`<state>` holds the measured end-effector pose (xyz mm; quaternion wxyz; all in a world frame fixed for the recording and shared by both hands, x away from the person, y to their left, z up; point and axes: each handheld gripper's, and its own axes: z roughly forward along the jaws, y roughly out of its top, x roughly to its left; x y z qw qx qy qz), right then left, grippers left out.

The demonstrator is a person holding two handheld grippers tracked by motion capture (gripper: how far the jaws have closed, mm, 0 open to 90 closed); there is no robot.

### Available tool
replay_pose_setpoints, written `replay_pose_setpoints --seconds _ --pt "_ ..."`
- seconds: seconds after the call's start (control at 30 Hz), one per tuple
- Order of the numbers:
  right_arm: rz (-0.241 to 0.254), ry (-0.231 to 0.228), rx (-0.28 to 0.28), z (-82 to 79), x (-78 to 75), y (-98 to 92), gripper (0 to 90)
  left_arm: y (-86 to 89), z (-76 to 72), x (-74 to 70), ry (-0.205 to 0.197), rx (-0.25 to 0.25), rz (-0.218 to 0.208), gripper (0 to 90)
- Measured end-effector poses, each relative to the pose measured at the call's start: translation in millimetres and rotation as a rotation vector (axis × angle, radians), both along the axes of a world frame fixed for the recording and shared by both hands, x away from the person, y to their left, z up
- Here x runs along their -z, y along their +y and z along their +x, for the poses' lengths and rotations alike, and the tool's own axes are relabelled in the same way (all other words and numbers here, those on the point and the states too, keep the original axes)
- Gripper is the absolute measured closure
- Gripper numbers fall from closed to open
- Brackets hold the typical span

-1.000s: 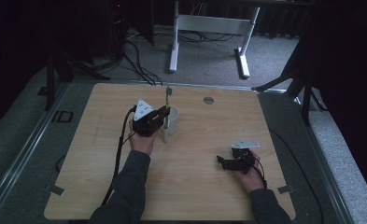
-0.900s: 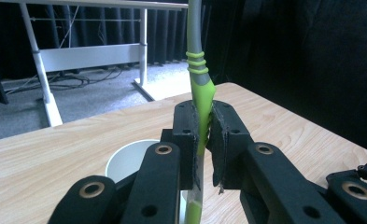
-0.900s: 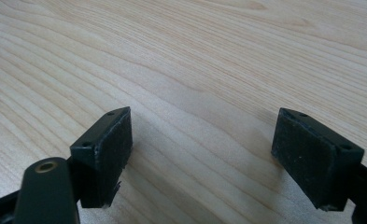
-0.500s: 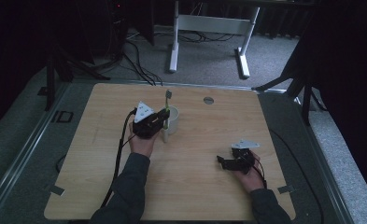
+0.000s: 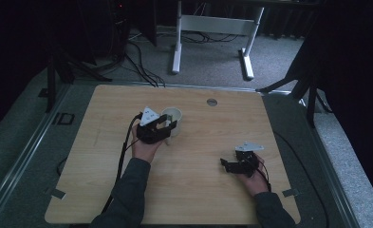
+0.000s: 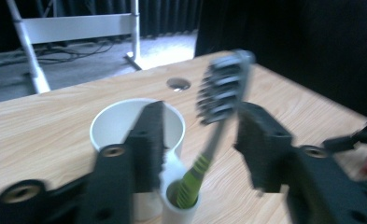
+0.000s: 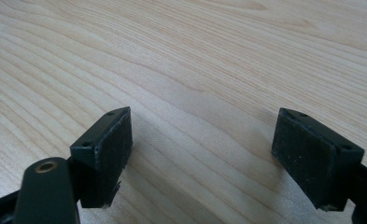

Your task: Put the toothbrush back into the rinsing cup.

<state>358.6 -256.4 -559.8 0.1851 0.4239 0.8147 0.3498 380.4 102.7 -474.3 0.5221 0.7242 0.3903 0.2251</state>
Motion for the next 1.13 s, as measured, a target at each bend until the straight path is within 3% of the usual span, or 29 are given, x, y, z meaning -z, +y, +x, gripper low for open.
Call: replay_pose_setpoints --seconds 0.27,0.5,1.13 --pt "-0.001 -0.001 -0.001 0.1 0.0 0.0 19.9 3.9 -2.7 -1.0 -0.002 -0.011 -0.005 33.8" --pt "0.000 0.000 0.000 0.0 0.0 0.0 19.9 8.6 -4.4 -0.6 0.022 -0.020 0.002 26.2" --pt "-0.001 -0.001 -0.002 0.1 0.0 -0.1 19.9 12.8 -16.5 4.5 0.037 -0.024 0.029 22.2"
